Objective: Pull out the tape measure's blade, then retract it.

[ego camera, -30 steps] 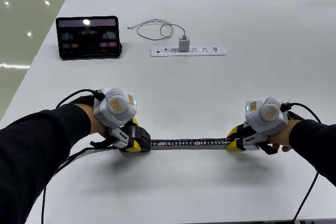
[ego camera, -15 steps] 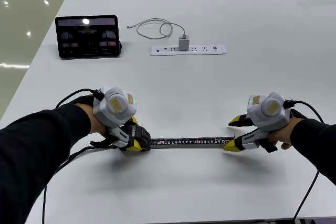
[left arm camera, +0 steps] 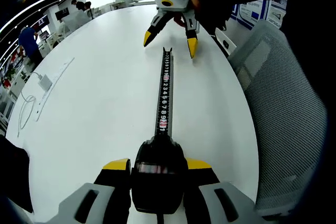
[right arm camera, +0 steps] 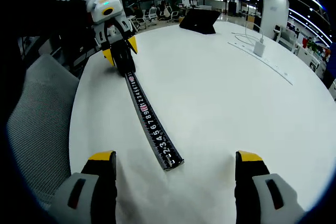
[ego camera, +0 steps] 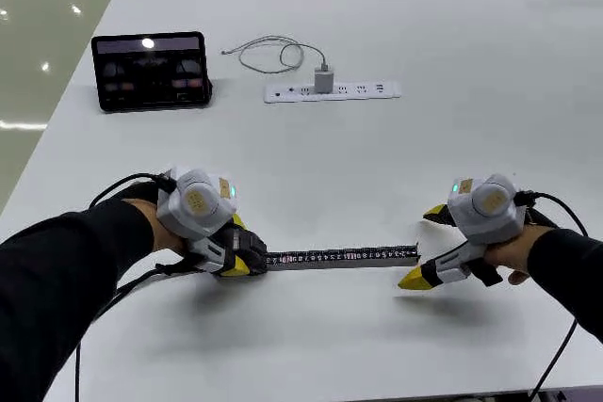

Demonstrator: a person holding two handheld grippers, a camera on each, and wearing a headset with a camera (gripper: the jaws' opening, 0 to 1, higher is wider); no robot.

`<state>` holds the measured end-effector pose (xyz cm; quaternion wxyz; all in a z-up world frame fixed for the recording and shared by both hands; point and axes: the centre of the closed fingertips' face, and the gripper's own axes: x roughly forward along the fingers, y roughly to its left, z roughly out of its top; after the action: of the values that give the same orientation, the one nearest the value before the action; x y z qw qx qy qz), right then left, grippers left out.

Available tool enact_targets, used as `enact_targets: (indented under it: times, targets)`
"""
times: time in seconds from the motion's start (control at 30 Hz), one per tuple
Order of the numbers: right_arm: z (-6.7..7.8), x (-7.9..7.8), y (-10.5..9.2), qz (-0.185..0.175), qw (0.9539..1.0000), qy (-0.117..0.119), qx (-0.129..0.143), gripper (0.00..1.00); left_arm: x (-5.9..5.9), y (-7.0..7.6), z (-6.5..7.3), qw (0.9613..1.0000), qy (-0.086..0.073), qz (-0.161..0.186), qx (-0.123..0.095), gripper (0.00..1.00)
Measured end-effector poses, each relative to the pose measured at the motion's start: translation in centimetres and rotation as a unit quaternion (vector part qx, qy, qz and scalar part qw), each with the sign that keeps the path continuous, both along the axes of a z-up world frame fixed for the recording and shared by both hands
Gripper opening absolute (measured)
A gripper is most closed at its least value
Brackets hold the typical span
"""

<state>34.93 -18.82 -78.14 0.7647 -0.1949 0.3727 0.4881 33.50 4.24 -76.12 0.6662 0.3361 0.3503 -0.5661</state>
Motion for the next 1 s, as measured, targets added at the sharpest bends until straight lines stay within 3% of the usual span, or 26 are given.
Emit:
enact_targets:
  times: [0.1, 0.13, 0.17, 0.3, 0.4, 0.47, 0.57, 0.63, 0.73, 0.77, 0.8, 0.83, 0.9, 1.0]
  targets:
    - [0.0, 0.4, -0.4, -0.008, 0.9999, -0.006, 0.002, 1.0, 0.2, 0.0, 0.0, 1.0, -0.005, -0.001, 0.0, 0.35]
    - [0.2, 0.4, -0.4, -0.009, 0.9999, -0.011, 0.005, 1.0, 0.4, 0.0, -0.1, 0.9999, -0.014, -0.008, 0.002, 0.35]
    - [0.2, 0.3, -0.5, -0.011, 0.9999, -0.01, 0.006, 1.0, 0.3, 0.1, -0.1, 0.9999, -0.013, -0.01, 0.003, 0.35]
    - [0.2, -0.1, -0.8, -0.019, 0.9998, -0.008, 0.006, 1.0, 0.7, 0.8, -0.2, 0.9997, -0.017, 0.017, 0.0, 0.46]
    - [0.3, -0.4, -1.0, -0.027, 0.9995, -0.008, 0.014, 1.0, 0.7, 1.3, 0.0, 0.999, -0.006, 0.043, -0.01, 0.5]
    - [0.3, -0.7, -1.1, -0.029, 0.9994, -0.01, 0.015, 1.0, 0.9, 2.1, 0.0, 0.998, -0.004, 0.063, -0.009, 0.58]
    - [0.3, -0.9, -1.4, -0.032, 0.9993, -0.012, 0.013, 1.0, 1.6, 3.2, 0.3, 0.9928, 0.0, 0.118, -0.022, 0.79]
    - [0.4, -1.1, -1.6, -0.037, 0.9991, -0.014, 0.012, 1.0, 1.8, 4.3, 0.3, 0.9886, 0.012, 0.148, -0.028, 0.8]
    - [0.6, -1.4, -1.9, -0.042, 0.9989, -0.016, 0.011, 1.0, 1.6, 5.4, 0.8, 0.9851, 0.007, 0.168, -0.036, 0.81]
    - [0.6, -1.5, -2.1, -0.047, 0.9987, -0.016, 0.012, 1.0, 1.8, 6.0, 1.1, 0.98, -0.003, 0.194, -0.043, 0.85]
    - [0.6, -1.6, -2.2, -0.049, 0.9986, -0.016, 0.011, 1.0, 1.6, 5.9, 1.3, 0.977, 0.002, 0.205, -0.059, 0.91]
    - [0.8, -1.7, -2.3, -0.055, 0.9982, -0.018, 0.015, 1.0, 1.2, 5.8, 1.6, 0.9724, 0.019, 0.218, -0.08, 0.96]
    - [0.9, -1.8, -2.6, -0.061, 0.9976, -0.024, 0.02, 1.0, 0.6, 6.3, 2.0, 0.9645, 0.03, 0.243, -0.1, 1.0]
    - [0.9, -1.9, -3.1, -0.068, 0.9971, -0.028, 0.02, 1.0, 0.3, 7.0, 2.4, 0.9601, 0.016, 0.253, -0.119, 1.0]
